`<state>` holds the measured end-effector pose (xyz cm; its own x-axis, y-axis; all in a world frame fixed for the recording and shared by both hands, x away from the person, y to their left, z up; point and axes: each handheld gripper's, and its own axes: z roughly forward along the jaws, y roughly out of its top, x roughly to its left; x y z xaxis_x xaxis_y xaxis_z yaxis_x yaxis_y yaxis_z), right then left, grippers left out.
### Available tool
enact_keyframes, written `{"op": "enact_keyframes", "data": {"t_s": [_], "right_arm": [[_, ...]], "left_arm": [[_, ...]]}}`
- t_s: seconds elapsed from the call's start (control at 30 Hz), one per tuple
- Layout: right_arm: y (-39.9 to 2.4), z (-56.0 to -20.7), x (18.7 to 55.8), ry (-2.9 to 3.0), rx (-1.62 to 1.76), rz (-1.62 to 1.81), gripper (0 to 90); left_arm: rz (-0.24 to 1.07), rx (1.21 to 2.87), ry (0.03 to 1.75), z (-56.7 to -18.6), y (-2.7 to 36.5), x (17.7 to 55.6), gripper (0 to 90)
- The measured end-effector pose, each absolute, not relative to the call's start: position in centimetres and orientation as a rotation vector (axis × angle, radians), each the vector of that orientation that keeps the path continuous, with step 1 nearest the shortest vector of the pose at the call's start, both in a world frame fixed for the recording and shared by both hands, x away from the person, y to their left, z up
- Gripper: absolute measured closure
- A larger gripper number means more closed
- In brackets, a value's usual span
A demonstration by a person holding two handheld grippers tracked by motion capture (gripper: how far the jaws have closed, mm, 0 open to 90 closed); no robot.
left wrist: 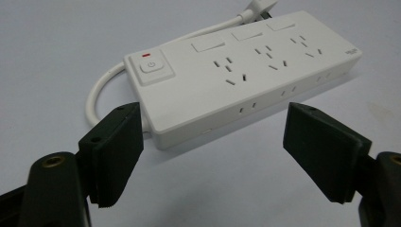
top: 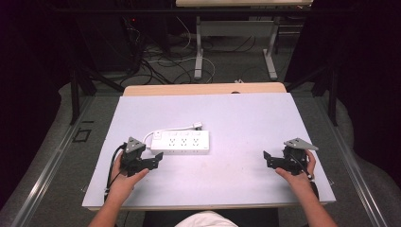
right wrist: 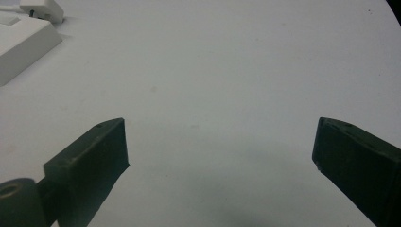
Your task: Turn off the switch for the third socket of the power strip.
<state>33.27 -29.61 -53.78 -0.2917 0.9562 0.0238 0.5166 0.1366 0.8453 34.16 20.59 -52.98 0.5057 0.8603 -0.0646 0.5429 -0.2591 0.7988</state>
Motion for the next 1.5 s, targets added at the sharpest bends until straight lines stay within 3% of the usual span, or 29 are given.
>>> {"op": "enact_keyframes", "data": {"t_s": [0.7,1.5], "right_arm": [[-29.7,-53.9,33.3,1.883,1.420,1.066,6.2],[-29.8,-54.0,33.3,1.885,1.427,1.057,7.0]], "left_arm": [[0.422,2.043,1.067,-53.4,17.9,33.6,27.9],[0.279,2.047,1.133,-51.3,14.3,35.7,46.8]]}}
